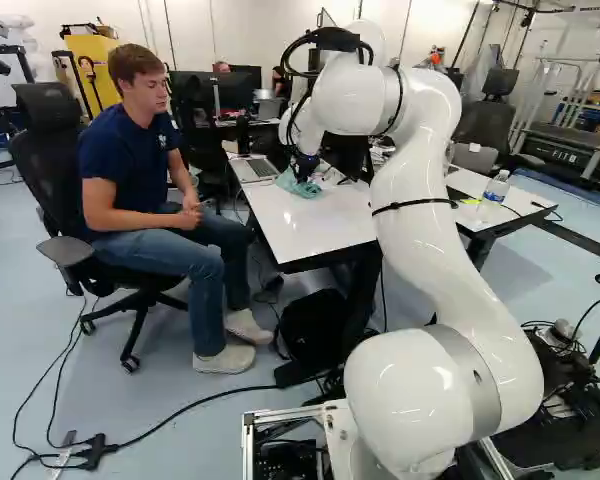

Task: Clean the table with the green towel

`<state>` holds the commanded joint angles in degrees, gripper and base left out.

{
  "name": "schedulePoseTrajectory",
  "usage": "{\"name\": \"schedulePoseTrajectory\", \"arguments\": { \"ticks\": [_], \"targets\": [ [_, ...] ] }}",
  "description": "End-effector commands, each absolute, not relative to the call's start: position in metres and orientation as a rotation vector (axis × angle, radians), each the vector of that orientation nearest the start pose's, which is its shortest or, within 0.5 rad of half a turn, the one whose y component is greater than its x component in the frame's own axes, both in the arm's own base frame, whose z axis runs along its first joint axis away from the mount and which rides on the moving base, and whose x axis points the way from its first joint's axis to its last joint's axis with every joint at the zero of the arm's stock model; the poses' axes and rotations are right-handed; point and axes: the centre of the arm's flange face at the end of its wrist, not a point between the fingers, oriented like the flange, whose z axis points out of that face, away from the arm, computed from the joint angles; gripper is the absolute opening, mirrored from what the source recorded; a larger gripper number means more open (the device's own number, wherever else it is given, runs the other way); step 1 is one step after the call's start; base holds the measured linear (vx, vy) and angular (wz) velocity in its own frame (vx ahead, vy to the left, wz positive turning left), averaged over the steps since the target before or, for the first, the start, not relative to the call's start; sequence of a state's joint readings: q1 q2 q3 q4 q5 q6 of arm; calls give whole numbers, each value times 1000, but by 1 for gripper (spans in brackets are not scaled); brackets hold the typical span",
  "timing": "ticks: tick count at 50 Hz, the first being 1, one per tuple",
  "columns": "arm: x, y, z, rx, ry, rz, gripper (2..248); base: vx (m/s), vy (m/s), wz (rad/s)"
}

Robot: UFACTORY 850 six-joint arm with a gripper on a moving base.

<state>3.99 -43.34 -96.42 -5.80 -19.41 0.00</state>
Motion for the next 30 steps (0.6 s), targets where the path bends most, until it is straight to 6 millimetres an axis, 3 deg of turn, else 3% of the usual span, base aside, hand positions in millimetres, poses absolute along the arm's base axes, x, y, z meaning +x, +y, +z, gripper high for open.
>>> {"name": "schedulePoseTrajectory", "arguments": {
  "ticks": [11,30],
  "targets": [
    [741,69,438,-3026,-276,-913,21,0,0,0],
    [712,92,441,-3024,-333,-868,21,0,0,0]
  ]
}}
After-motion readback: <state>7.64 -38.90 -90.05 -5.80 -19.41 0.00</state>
